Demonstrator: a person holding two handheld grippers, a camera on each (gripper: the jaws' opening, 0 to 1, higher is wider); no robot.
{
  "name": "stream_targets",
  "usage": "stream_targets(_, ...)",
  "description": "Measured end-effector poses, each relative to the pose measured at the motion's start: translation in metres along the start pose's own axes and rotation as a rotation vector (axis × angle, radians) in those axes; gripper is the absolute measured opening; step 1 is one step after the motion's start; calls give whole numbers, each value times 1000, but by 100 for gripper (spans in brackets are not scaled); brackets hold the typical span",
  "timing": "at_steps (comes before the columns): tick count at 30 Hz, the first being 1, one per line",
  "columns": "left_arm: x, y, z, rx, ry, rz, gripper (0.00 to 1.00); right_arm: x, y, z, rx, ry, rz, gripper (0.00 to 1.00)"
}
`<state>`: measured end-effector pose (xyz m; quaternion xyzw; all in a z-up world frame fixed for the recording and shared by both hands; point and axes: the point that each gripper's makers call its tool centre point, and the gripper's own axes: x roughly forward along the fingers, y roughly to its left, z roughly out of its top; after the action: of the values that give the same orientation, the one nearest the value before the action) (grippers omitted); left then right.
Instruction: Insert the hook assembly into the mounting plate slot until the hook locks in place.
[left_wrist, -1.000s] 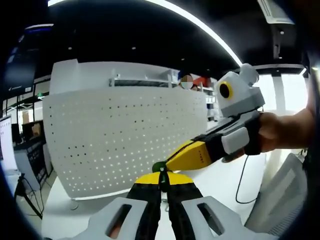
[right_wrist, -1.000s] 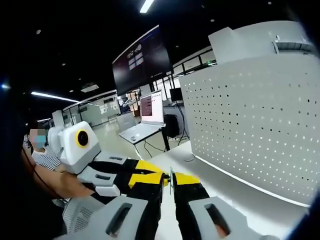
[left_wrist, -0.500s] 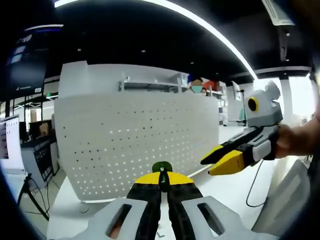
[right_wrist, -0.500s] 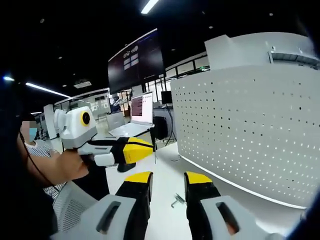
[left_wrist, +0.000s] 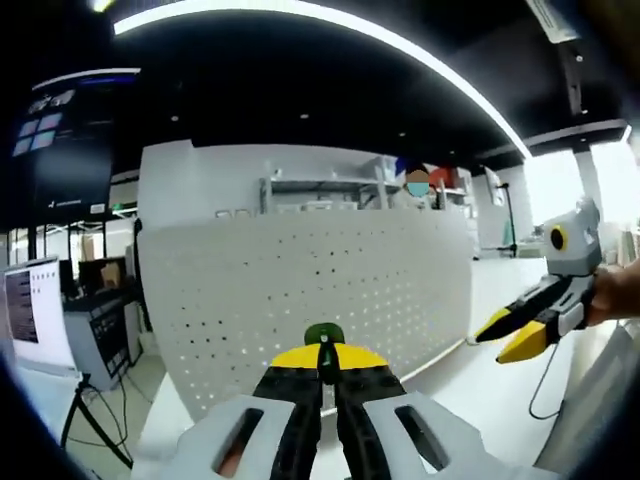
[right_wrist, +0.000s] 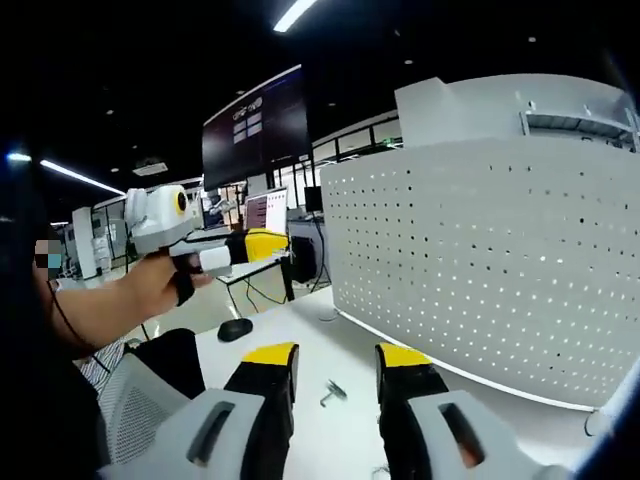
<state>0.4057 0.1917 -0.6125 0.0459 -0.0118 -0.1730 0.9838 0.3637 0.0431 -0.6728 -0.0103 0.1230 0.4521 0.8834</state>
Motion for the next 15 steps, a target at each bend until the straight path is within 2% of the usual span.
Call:
stream_targets(7, 17, 31, 21, 3, -40, 51, 3, -10, -9, -4, 6, 3, -30, 30)
stream_targets(15, 35, 57, 30, -14, -67, 99, 3, -19, -17, -12, 26, 9, -62, 30)
